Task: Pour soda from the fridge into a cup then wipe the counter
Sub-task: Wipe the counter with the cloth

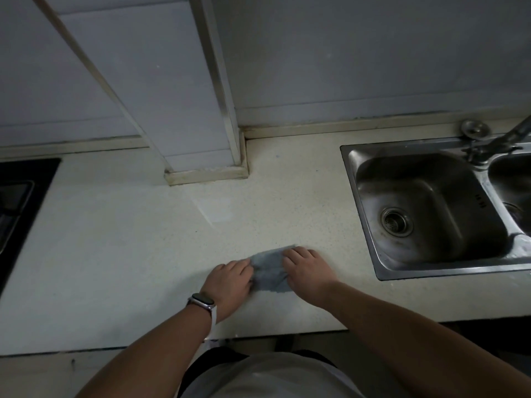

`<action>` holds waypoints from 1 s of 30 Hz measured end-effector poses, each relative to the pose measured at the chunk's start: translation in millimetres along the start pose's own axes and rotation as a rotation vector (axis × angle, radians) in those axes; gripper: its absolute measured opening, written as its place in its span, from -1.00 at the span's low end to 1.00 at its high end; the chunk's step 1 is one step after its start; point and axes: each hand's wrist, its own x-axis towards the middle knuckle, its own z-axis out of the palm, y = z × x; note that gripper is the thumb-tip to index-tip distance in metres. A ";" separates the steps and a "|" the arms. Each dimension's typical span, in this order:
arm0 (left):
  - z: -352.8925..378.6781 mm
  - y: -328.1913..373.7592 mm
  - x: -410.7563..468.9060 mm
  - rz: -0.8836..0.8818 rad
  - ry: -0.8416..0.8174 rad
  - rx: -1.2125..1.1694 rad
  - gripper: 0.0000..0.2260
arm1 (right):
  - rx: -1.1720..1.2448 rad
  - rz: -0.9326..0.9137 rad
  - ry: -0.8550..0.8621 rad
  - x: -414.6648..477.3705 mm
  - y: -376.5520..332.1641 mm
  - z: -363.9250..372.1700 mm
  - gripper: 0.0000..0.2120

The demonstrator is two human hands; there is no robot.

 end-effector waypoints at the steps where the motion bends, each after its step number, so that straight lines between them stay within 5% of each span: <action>1: -2.4 -0.3 0.0 0.026 -0.001 0.024 -0.81 | -0.005 0.004 0.004 1.0 -1.1 -1.5 -0.66; 5: -17.4 -8.2 7.3 0.092 0.011 0.035 -0.72 | -0.034 0.003 0.035 5.6 -4.0 -13.7 -0.77; 11: -51.9 -45.0 28.1 0.190 0.245 0.098 -0.86 | -0.053 0.023 0.201 23.9 -5.5 -35.7 -0.70; 18: -28.9 -54.7 18.7 0.342 0.189 0.190 -0.72 | -0.041 0.057 0.037 24.3 -29.9 -20.2 -0.60; 24: -4.8 -48.0 -4.1 0.261 -0.009 0.053 -0.73 | 0.059 0.139 -0.035 8.5 -42.9 -6.7 -0.53; 30: -5.7 -45.9 -12.1 0.066 0.032 -0.088 -0.69 | 0.094 0.169 -0.014 11.0 -44.7 -6.2 -0.57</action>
